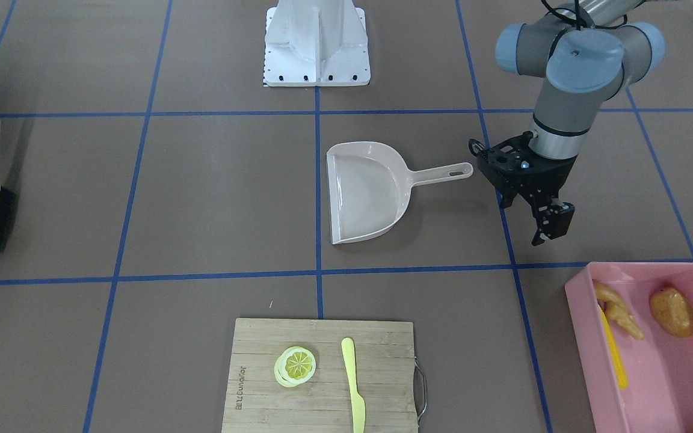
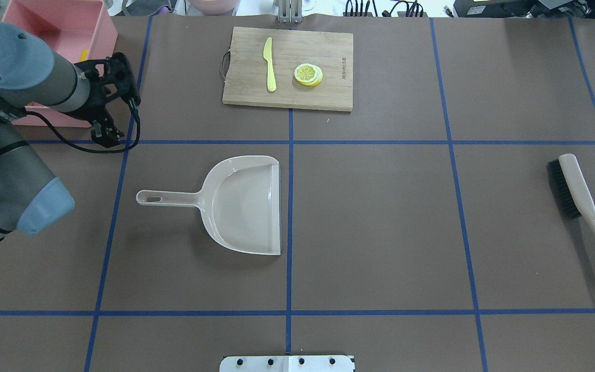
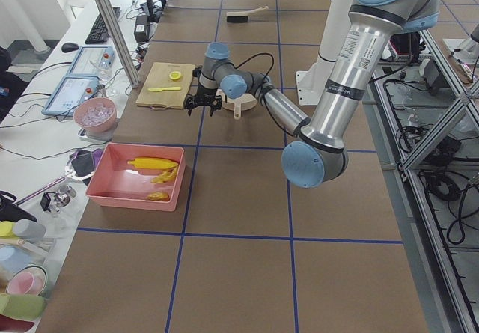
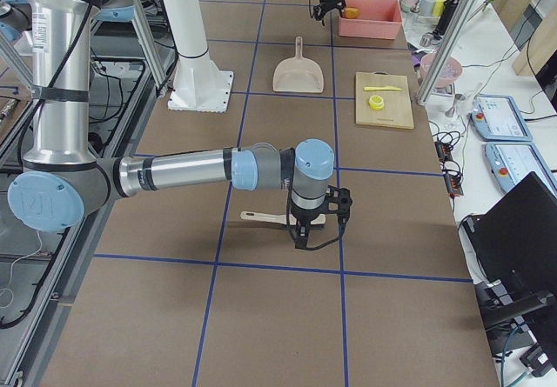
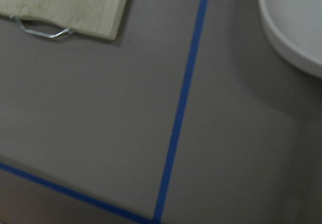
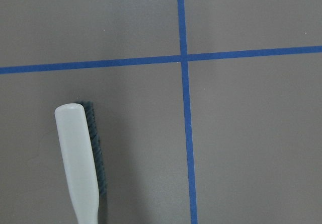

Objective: Sweep and dump trash into bin

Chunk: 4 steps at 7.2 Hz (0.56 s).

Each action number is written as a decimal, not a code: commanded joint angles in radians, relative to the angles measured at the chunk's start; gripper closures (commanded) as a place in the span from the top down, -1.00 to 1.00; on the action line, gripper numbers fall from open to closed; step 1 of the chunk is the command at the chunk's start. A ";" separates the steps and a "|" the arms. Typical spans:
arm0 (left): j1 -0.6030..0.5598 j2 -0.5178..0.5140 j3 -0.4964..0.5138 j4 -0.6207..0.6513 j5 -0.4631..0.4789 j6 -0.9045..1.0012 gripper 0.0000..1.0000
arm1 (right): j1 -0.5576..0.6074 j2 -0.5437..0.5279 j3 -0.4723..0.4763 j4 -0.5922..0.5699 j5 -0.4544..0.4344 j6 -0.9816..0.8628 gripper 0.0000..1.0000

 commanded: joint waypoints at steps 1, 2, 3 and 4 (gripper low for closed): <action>-0.068 0.036 0.003 0.024 0.013 -0.285 0.97 | -0.043 0.015 0.040 0.003 -0.061 0.000 1.00; -0.124 0.069 0.003 0.024 -0.033 -0.294 0.97 | -0.043 0.014 0.039 0.003 -0.049 0.003 1.00; -0.229 0.126 0.006 0.014 -0.172 -0.294 0.97 | -0.043 0.016 0.040 0.003 -0.045 0.005 1.00; -0.353 0.190 0.014 0.014 -0.351 -0.293 0.97 | -0.043 0.016 0.040 0.003 -0.044 0.005 1.00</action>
